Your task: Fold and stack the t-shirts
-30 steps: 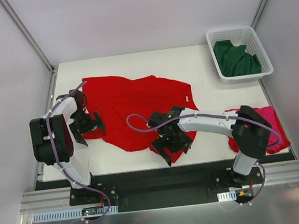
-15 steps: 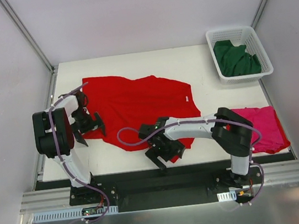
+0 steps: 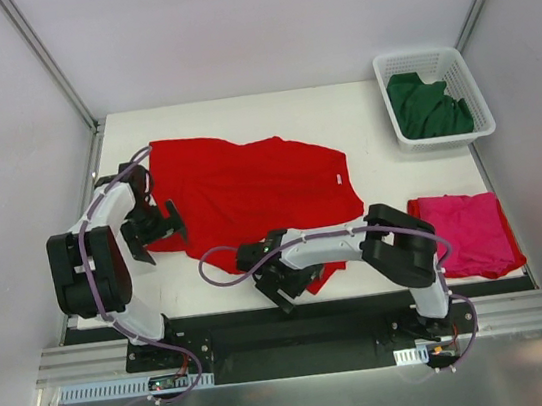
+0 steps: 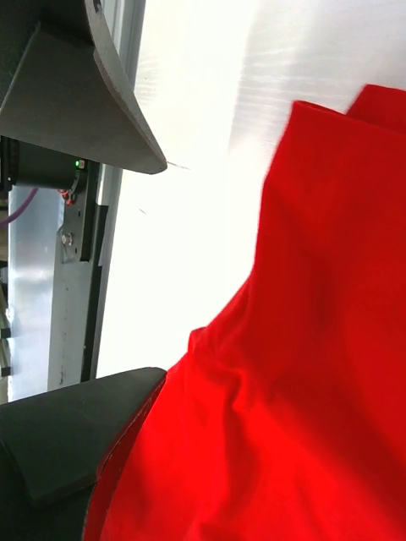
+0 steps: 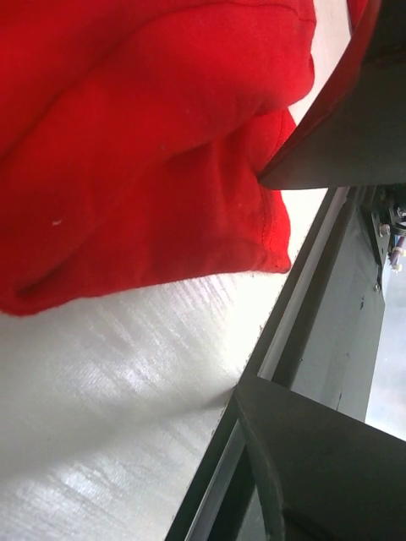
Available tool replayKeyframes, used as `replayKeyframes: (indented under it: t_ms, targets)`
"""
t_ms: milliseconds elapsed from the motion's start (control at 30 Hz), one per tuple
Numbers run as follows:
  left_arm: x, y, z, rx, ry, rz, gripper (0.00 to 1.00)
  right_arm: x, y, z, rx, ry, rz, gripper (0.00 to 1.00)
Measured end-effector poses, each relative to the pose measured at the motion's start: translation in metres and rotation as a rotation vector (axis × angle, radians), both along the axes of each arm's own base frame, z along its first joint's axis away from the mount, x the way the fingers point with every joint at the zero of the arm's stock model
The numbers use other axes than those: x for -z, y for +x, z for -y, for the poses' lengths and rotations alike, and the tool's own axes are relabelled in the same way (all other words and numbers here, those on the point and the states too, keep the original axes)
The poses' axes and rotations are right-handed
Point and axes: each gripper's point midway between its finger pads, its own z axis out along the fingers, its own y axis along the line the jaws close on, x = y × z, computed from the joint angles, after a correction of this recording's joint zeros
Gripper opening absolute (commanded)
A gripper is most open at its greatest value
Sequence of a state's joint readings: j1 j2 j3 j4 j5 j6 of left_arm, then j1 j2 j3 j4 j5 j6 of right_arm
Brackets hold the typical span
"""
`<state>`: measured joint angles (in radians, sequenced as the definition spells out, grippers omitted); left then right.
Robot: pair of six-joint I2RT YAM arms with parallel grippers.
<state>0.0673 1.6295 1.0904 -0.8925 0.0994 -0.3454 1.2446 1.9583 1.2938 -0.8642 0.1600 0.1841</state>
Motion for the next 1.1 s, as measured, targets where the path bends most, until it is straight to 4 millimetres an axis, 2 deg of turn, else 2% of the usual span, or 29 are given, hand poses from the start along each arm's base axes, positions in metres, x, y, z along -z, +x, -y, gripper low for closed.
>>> replayKeyframes:
  t_ms: [67,167,200,367,433,500,567,633,667,867,1000,1100]
  targets:
    - [0.0,-0.004,-0.001,0.001,0.005,-0.006,0.99,0.0,0.0,0.0,-0.002,-0.008,-0.004,0.86]
    - [0.001,-0.009,-0.001,0.002,0.007,-0.018,0.99,0.0,-0.002,-0.001,-0.005,-0.013,-0.006,0.77]
    - [0.002,-0.01,-0.001,0.002,0.007,-0.021,0.99,0.0,-0.002,-0.001,-0.008,-0.015,-0.006,0.67]
    - [-0.005,-0.014,0.0,0.001,0.007,0.001,0.99,-0.001,-0.008,0.004,-0.02,-0.036,-0.012,0.49]
    - [-0.009,-0.014,0.0,0.001,0.008,0.014,0.99,-0.002,-0.01,0.006,-0.02,-0.043,-0.019,0.38]
    - [-0.011,-0.015,-0.001,0.001,0.011,0.022,0.99,-0.002,-0.012,0.008,-0.018,-0.05,-0.028,0.34]
    - [-0.011,-0.017,-0.003,0.001,0.026,0.019,0.99,-0.003,-0.013,0.009,-0.014,-0.054,-0.034,0.23]
    - [-0.008,-0.021,-0.009,0.001,0.057,0.005,1.0,-0.003,-0.015,0.01,-0.01,-0.059,-0.042,0.2]
    - [-0.007,-0.023,-0.01,0.0,0.067,-0.004,0.99,-0.004,-0.016,0.011,-0.007,-0.061,-0.045,0.14]
    - [-0.001,-0.035,-0.022,-0.017,0.124,-0.051,0.99,-0.005,-0.017,0.015,0.0,-0.06,-0.047,0.01]
    - [0.005,-0.036,-0.026,-0.03,0.129,-0.082,0.99,-0.005,-0.017,0.016,0.01,-0.05,-0.044,0.01]
    - [0.006,-0.027,-0.029,-0.038,0.128,-0.087,0.99,-0.006,-0.016,0.018,0.02,-0.044,-0.044,0.01]
